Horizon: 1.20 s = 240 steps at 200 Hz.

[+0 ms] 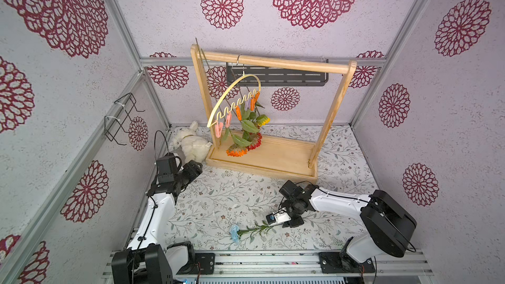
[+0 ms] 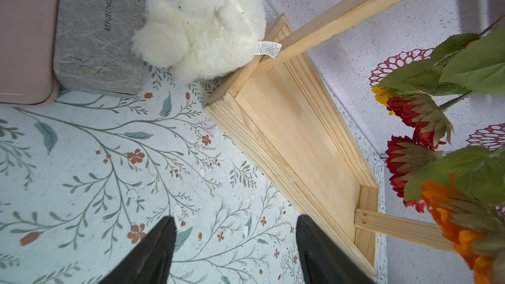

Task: Dry the flowers on a clothes hanger
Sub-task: Pick up the flower at the center of the board.

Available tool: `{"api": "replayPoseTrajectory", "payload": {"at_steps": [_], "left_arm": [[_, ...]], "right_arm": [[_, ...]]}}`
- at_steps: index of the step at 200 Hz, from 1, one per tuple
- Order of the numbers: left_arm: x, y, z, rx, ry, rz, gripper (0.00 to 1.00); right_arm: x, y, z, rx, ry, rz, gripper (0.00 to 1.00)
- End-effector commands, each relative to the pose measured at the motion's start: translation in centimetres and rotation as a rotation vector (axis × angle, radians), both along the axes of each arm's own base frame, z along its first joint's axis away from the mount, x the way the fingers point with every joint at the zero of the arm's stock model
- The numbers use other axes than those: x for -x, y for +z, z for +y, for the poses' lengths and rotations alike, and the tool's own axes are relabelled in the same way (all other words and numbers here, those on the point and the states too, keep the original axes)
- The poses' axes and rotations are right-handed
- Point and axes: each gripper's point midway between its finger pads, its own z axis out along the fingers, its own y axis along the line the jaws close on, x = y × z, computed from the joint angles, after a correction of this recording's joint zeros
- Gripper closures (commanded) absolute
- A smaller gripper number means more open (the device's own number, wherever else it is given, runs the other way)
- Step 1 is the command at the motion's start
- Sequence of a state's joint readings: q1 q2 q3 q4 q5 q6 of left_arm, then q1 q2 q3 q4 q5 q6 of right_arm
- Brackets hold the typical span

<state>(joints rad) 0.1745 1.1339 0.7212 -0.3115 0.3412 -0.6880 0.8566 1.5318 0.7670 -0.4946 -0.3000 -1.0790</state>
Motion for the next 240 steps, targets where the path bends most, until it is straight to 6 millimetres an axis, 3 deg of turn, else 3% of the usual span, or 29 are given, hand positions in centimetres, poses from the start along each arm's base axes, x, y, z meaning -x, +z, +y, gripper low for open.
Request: {"api": "replayPoseTrajectory", "payload": {"at_steps": [1,18,38,52,66,87,107,117,149,172,204,240], "left_arm": [[-0.5,0.9,-0.6,-0.004,-0.034,-0.026,0.29],[-0.1,0.1,-1.8,-0.006,-0.076,-0.001,0.29],[0.3,-0.3,-4.2,0.012,-0.168,0.003,0.29],[0.3,0.6,-5.8,0.045,-0.226,-0.022,0.29],[0.3,2.4,-7.3,0.065,-0.287,-0.073,0.3],[0.7,5.0,-10.9,0.084,-0.462,-0.154,0.32],[2.0,5.7,-13.0,0.091,-0.548,-0.151,0.32],[2.7,5.8,-13.5,0.101,-0.568,-0.151,0.31],[4.5,6.0,-12.6,0.071,-0.53,-0.094,0.31],[5.6,5.8,-12.4,0.091,-0.508,-0.063,0.33],[8.3,8.1,-16.6,0.235,-0.725,-0.189,0.35],[11.9,10.3,-20.9,0.24,-0.988,-0.292,0.3]], "right_arm": [[0.1,-1.3,-1.1,0.062,-0.007,-0.033,0.8],[0.3,-1.2,-1.4,0.089,0.015,-0.029,0.93],[0.0,-0.4,-1.0,0.067,0.029,-0.072,0.97],[-0.9,0.8,-0.3,0.015,0.035,-0.14,0.98],[-2.2,2.8,0.6,-0.057,0.058,-0.266,1.0],[-4.5,7.4,2.1,-0.207,0.151,-0.605,1.0],[-5.2,12.5,3.0,-0.381,0.266,-0.948,1.0],[-5.6,14.6,3.3,-0.43,0.253,-1.012,1.0],[-7.0,16.6,3.3,-0.349,0.315,-1.151,1.0],[-7.2,20.0,4.5,-0.392,0.382,-1.277,1.0],[-7.6,23.7,6.1,-0.433,0.444,-1.385,1.0],[-7.4,25.7,7.4,-0.479,0.495,-1.438,1.0]]}}
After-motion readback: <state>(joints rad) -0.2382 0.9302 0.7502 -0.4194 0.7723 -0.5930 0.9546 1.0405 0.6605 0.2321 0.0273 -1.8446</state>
